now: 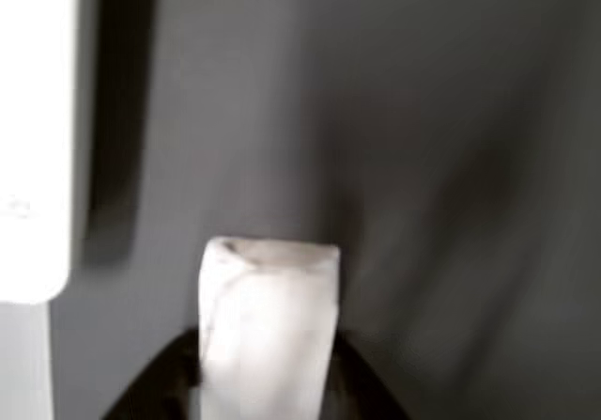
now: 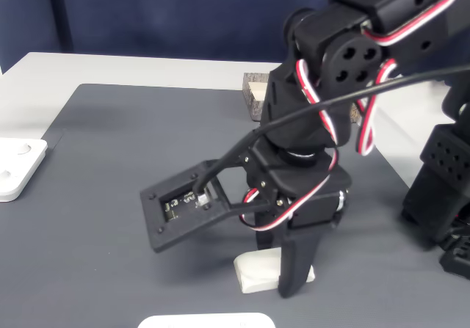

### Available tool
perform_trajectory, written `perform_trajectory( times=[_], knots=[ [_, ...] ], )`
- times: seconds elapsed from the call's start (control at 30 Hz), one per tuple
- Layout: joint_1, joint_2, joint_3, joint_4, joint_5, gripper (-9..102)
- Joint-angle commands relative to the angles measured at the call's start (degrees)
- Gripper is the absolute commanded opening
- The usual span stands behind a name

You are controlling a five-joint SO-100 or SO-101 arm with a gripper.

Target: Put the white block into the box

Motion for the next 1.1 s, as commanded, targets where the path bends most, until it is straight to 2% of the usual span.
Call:
perform_trajectory(
  times=[0.0,0.17,0.6,1.07],
  knots=[
    [-0.4,0.6,-0.1,2.0,-0.4,9],
    [-1.2,0.6,-1.0,7.0,-0.1,-2],
    [1.0,2.5,-5.7,9.1,4.3,-2],
    [11.2,12.4,-14.5,21.2,10.0,-2]
  ],
)
